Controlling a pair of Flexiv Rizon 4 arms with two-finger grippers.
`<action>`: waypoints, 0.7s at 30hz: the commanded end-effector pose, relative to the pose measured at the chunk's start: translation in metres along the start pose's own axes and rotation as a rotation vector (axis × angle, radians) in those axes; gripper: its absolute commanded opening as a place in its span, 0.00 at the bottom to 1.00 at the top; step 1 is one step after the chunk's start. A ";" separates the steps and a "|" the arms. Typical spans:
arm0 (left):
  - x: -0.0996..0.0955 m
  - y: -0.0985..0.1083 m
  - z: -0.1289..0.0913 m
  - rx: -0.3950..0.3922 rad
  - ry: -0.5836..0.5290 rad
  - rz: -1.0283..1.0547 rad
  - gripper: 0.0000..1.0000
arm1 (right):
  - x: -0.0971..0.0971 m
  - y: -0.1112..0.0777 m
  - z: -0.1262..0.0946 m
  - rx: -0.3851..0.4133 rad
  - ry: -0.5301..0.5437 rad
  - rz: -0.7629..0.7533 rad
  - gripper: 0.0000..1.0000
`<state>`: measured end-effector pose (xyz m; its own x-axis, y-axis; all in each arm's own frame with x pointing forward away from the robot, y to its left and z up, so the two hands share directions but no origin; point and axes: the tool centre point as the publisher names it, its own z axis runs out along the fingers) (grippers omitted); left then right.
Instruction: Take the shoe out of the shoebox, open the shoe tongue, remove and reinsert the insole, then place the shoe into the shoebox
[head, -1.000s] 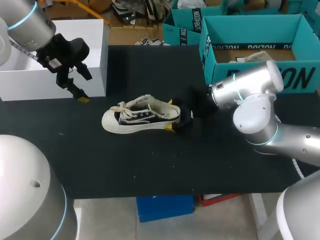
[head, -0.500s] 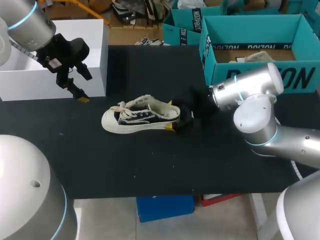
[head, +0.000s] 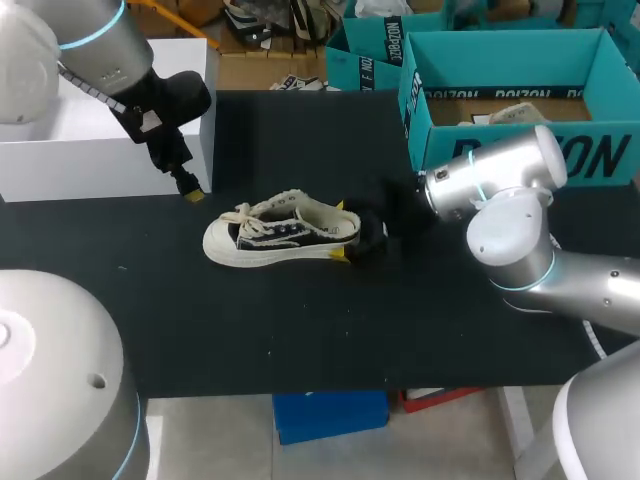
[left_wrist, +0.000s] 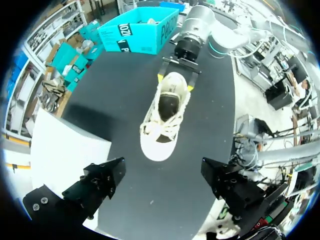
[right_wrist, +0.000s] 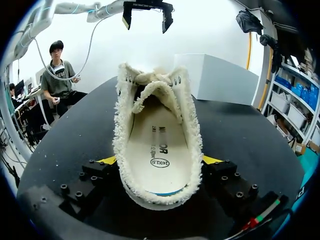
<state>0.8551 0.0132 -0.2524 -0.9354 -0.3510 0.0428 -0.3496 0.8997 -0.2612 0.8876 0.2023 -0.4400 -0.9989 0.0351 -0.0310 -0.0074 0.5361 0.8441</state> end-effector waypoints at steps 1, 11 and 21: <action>0.004 -0.017 0.009 -0.113 -0.034 -0.078 1.00 | 0.000 -0.002 0.003 -0.001 -0.001 0.001 0.00; 0.010 -0.030 0.017 -0.114 -0.031 -0.184 1.00 | 0.000 -0.002 0.003 -0.001 -0.001 0.001 0.00; 0.010 -0.030 0.017 -0.114 -0.031 -0.184 1.00 | 0.000 -0.002 0.003 -0.001 -0.001 0.001 0.00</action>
<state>0.8579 -0.0230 -0.2605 -0.8532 -0.5189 0.0519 -0.5207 0.8421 -0.1408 0.8875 0.2022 -0.4401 -0.9989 0.0353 -0.0312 -0.0074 0.5360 0.8442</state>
